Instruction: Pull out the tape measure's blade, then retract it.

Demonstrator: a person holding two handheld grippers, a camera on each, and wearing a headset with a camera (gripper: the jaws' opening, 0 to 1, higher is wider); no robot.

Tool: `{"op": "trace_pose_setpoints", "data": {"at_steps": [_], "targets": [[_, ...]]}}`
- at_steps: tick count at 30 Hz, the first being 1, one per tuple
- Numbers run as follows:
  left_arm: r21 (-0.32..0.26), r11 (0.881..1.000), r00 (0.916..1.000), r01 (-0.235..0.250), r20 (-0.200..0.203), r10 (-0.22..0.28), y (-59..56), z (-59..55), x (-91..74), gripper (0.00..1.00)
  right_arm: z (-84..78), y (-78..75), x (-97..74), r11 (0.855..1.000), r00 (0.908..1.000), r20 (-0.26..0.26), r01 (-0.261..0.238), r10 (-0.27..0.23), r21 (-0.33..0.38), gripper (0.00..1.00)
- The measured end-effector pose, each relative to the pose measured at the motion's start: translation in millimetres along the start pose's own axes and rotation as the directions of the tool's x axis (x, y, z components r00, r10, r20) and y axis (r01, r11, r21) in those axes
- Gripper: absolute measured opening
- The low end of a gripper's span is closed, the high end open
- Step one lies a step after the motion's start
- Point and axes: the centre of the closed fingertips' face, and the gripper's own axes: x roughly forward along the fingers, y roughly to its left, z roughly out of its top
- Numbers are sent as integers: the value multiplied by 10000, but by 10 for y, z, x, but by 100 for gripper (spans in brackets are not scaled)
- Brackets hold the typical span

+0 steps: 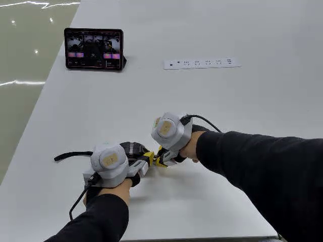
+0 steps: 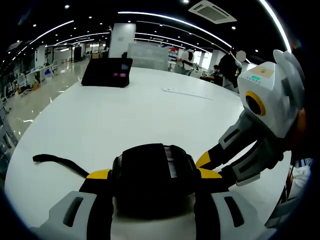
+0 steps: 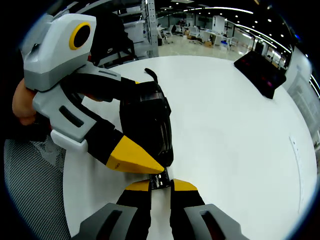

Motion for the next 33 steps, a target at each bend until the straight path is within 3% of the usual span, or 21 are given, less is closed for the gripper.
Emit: {"op": "trace_pose_setpoints", "data": {"at_steps": [33], "targets": [[39, 10000, 10000, -2, 26, 2, 1, 1, -1, 62, 62, 9, 36, 10000, 9999, 162, -16, 15, 65, 11]]}}
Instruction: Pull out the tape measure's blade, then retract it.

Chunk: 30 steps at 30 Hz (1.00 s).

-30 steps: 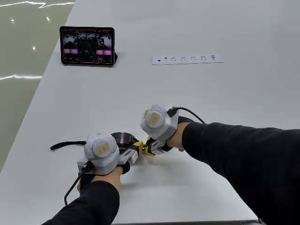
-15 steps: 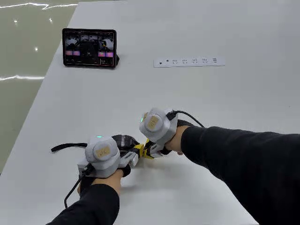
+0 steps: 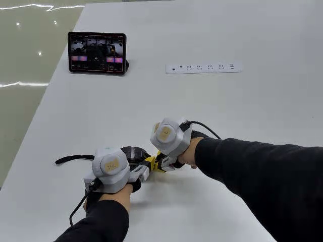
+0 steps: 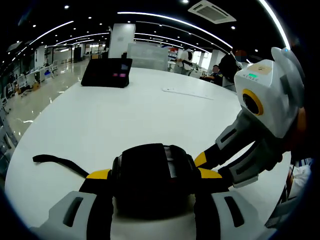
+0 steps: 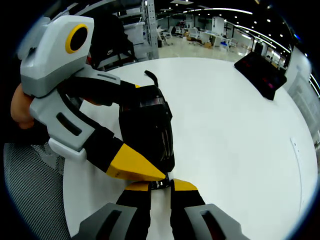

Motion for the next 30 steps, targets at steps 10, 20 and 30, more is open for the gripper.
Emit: {"op": "trace_pose_setpoints", "data": {"at_steps": [10, 20, 30], "targets": [[81, 10000, 9999, 23, 114, -23, -8, 14, -3, 63, 5, 12, 5, 9998, 9997, 70, 217, -217, -37, 12], [147, 9999, 9999, -77, 85, 76, -12, 16, -11, 64, 52, 16, -19, 9997, 9997, 137, 192, -189, -172, 13], [23, 10000, 10000, 2, 62, -2, -6, 39, -66, 62, 84, 65, -128, 9990, 9993, 382, 66, -49, -449, 14]]}}
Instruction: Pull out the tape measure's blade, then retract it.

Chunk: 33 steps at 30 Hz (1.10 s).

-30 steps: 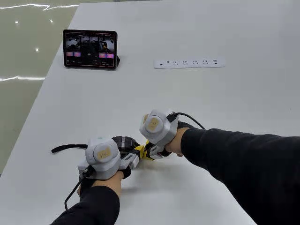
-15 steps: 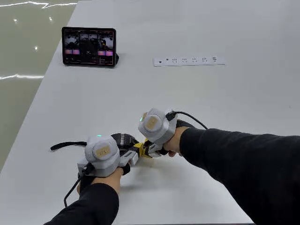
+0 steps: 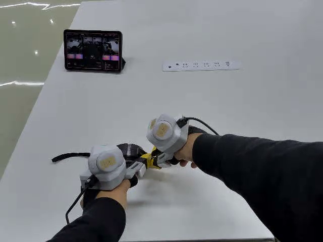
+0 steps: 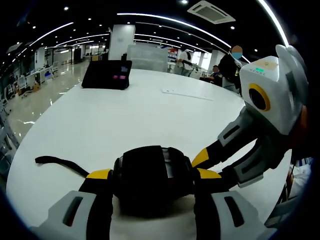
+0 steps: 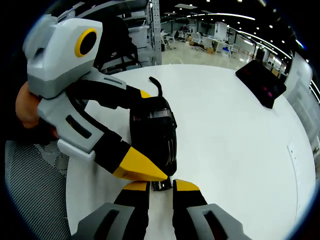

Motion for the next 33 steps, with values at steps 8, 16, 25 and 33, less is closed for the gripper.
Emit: {"op": "trace_pose_setpoints", "data": {"at_steps": [8, 16, 25, 33], "targets": [[-71, 9999, 10000, 91, 26, -91, 14, 34, -31, 67, -17, 44, -89, 9999, 10000, -2, 64, -64, -111, 18], [147, 9987, 9988, 490, -27, -490, -51, 66, -58, 85, -50, 43, -214, 9996, 9993, 245, 276, -278, 96, 21], [625, 9896, 9915, 1292, -243, -1279, -89, 78, -112, 99, -102, 14, -404, 9954, 9947, 780, 620, -677, 734, 26], [1560, 9678, 9800, 1978, -522, -1919, -58, 106, -185, 99, -226, -6, -606, 9880, 9882, 1071, 964, -1095, 1206, 28]]}}
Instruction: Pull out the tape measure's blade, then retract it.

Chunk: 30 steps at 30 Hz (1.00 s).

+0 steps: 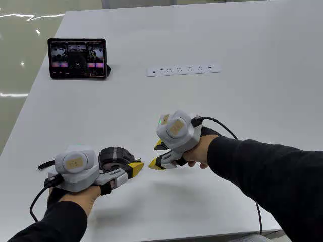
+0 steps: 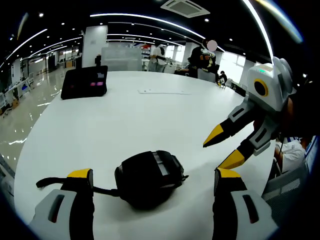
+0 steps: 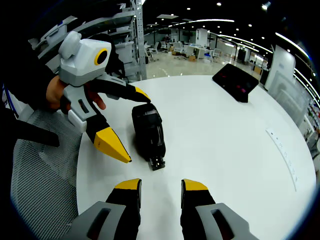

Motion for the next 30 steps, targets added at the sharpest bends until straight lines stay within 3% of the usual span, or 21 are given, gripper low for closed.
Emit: {"op": "trace_pose_setpoints", "data": {"at_steps": [3, 5, 11, 18, 22, 30], "targets": [[-3, 9996, 9995, 283, -102, -283, 25, 10, -31, 99, -50, -28, -86, 9997, 9998, 121, 170, -172, 169, 29], [-31, 9970, 9970, 778, 26, -778, -18, 51, -66, 99, -97, -33, -151, 9992, 9995, 167, 254, -259, 295, 29], [141, 9898, 9895, 1417, -314, -1413, -44, 32, -164, 99, -201, -65, -337, 9964, 9975, 435, 527, -557, 669, 31], [1023, 9819, 9865, 1597, -538, -1548, 19, 6, -247, 99, -344, -102, -548, 9910, 9939, 636, 830, -900, 1047, 34], [1101, 9725, 9778, 2054, -663, -1990, -13, 1, -320, 98, -458, -87, -650, 9878, 9928, 654, 911, -1000, 1266, 36], [1763, 9566, 9707, 2320, -1047, -2161, 67, -84, -431, 99, -626, 5, -829, 9833, 9902, 824, 991, -1126, 1527, 41]]}}
